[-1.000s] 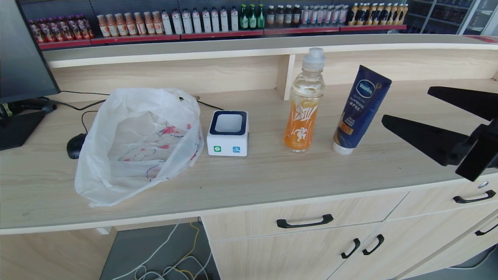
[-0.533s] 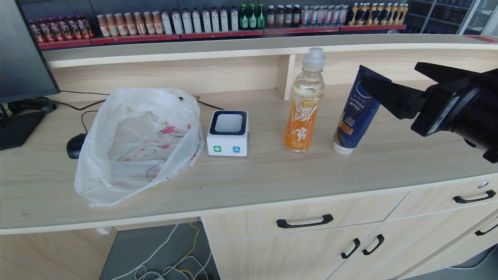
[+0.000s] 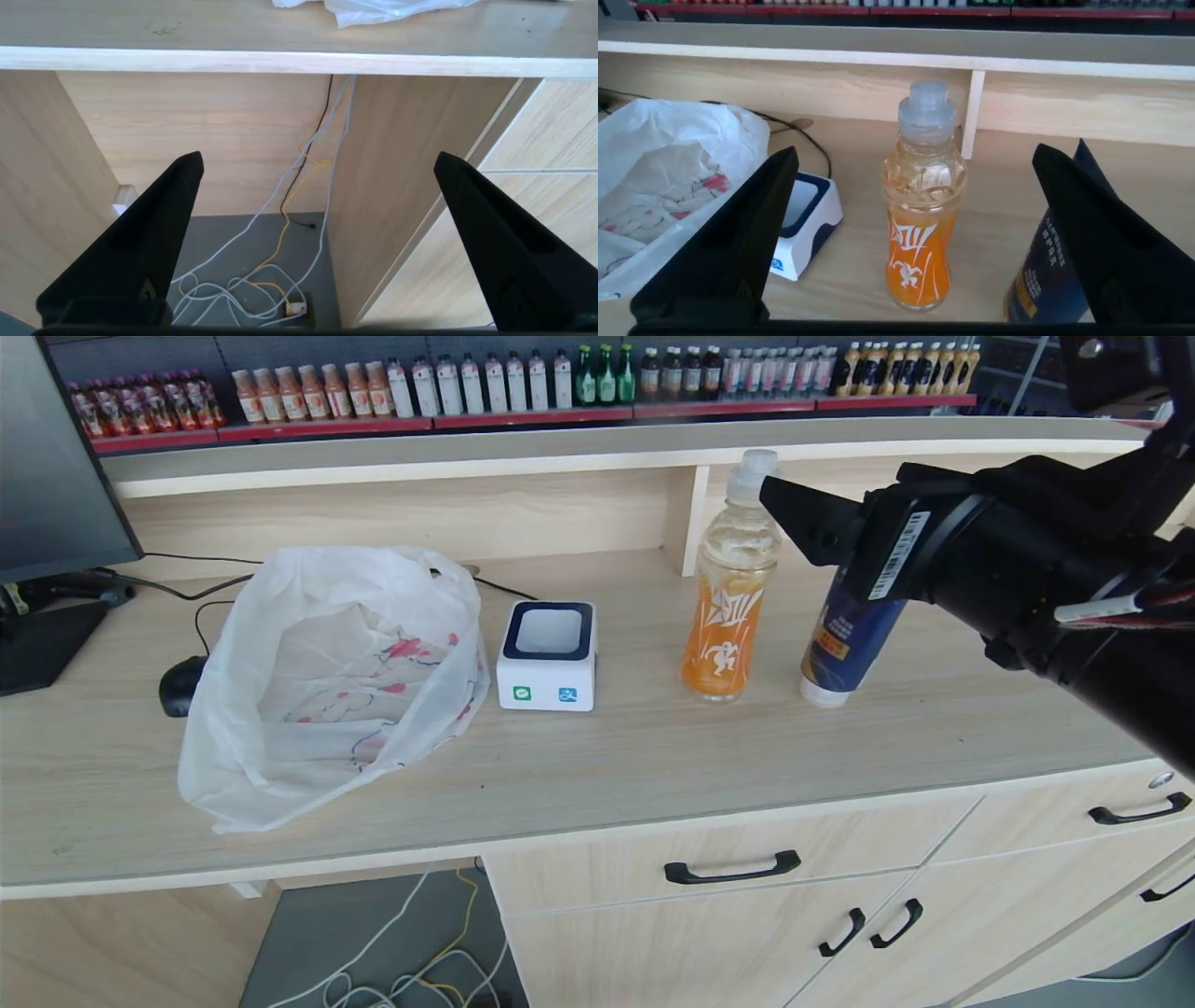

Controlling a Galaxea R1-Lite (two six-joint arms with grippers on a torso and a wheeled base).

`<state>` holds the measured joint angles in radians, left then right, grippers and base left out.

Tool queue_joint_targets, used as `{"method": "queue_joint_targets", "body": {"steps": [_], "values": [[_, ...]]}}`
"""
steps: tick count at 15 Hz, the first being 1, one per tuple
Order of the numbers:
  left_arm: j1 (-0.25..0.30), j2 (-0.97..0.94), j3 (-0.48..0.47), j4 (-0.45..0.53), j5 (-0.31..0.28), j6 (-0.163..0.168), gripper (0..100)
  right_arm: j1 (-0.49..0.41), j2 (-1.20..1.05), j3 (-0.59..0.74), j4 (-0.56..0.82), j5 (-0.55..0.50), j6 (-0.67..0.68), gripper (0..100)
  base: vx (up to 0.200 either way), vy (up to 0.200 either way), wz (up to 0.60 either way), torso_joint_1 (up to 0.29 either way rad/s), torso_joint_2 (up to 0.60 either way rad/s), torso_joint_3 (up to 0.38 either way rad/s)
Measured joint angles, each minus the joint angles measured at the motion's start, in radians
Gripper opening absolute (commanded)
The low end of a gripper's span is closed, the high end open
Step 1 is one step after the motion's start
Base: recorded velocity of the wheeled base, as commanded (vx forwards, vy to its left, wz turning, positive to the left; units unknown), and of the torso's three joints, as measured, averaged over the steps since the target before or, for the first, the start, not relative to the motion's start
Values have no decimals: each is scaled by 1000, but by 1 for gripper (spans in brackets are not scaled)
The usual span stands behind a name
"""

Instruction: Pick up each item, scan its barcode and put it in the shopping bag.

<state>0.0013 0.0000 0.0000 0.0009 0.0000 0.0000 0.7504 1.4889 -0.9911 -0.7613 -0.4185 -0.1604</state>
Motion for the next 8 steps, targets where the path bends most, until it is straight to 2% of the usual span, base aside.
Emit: {"method": "queue_joint_targets", "body": {"steps": [8], "values": [[-1, 0, 0, 0, 0, 0, 100, 0, 83, -25, -46, 1, -14, 100, 0, 0, 0, 0, 0, 0]]}}
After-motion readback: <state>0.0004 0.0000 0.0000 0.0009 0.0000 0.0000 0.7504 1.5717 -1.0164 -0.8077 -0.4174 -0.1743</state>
